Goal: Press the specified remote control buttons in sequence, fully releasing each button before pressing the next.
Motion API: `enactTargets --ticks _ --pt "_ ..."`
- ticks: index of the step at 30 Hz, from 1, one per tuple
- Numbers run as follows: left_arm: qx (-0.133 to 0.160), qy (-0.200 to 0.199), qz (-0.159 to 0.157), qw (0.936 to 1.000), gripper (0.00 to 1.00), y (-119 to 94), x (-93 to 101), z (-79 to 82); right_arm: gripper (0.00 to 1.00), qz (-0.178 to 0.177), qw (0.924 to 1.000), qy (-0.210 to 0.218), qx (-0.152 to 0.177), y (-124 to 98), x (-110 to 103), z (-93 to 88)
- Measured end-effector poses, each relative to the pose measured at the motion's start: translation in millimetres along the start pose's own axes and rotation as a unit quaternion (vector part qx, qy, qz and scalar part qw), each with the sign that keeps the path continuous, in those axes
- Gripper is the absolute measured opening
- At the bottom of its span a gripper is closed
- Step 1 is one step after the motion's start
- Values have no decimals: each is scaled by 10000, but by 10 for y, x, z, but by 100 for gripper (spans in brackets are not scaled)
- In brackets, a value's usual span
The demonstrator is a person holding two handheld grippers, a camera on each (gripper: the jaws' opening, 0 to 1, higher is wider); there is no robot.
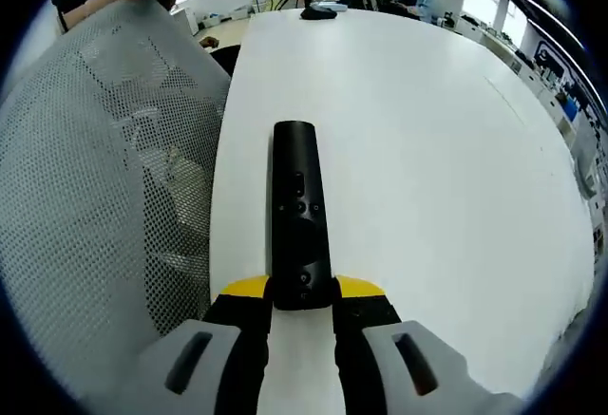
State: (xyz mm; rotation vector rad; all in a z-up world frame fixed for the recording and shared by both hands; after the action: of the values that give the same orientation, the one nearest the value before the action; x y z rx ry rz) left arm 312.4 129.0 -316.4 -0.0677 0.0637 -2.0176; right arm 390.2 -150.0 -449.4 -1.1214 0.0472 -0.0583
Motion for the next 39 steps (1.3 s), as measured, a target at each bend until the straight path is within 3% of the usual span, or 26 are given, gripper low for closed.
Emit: enactTargets --ticks 14,25,31,35,39 --pt "-141 -123 7 9998 100 -11 -47 -63 24 -338 9990 -172 -219 26 1046 229" --pt "-329 -137 -29 9994 100 3 -53 -107 24 -588 9967 -240 -505 45 1752 250" --pt "-368 -130 -12 9992 100 4 -53 -117 24 -698 9951 -394 -586 48 1933 242" --pt "-387 -123 2 9992 100 4 -53 -122 25 -788 9949 -219 -586 57 1952 212" --pt "-399 -126 -20 9991 100 5 -44 -124 34 -1027 9930 -242 -534 10 1939 227"
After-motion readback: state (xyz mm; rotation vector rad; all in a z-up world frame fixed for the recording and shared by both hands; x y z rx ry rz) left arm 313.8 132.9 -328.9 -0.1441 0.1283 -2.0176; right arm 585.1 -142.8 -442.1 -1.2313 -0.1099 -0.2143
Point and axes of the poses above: the point that each gripper's makers call its tool centre point, and the gripper's own axes: y roughly forward along the fingers, x roughly to its right, z roughly out of its top, the point moved 8 cm from there along -y, roughly backward along the fingers, and after that the axes turned 2 degrees about -y, right-handed, at the moved point
